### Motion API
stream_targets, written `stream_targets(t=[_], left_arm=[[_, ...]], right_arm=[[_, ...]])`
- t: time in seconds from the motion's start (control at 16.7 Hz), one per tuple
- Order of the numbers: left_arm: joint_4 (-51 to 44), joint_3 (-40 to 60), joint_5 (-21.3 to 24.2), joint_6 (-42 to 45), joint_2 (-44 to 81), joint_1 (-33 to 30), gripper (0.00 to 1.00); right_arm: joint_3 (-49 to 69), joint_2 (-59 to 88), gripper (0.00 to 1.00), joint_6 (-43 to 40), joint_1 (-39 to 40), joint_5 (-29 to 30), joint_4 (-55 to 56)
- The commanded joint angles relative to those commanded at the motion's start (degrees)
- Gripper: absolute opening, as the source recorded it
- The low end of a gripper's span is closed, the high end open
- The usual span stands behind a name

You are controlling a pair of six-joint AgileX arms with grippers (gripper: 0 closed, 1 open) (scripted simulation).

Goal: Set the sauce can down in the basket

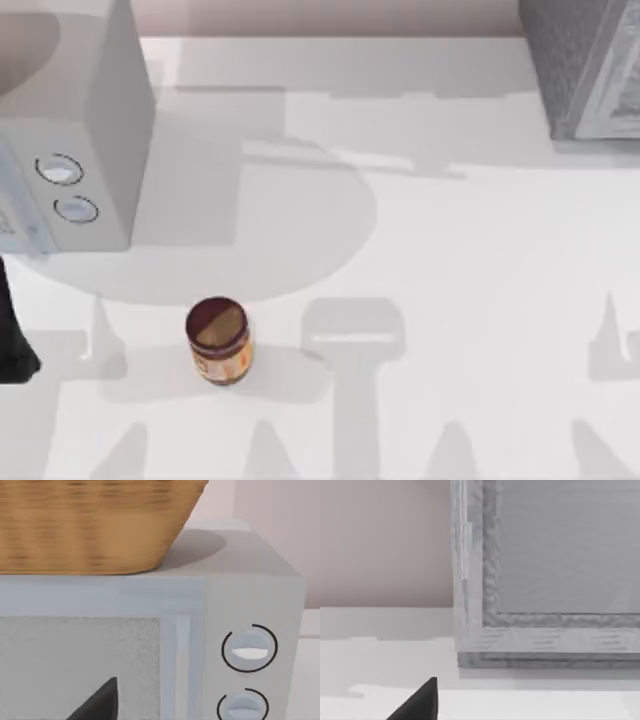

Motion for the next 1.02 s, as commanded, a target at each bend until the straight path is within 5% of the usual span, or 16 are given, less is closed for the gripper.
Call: stream_targets(t=[0.24,0.48,1.02], left_arm=[[-0.3,0.5,1.2,1.4,1.7,0.3,1.0],[-1.9,3.6,8.1,9.8,11.7,1.4,1.0],[-10.3,17.6,38.3,47.2,56.0,5.3,1.0]], right_arm=[[0.0,0.0,1.0,0.0,0.0,0.0,0.0],[0.0,0.0,1.0,0.0,0.0,0.0,0.0],[0.0,0.0,1.0,0.0,0.0,0.0,0.0]])
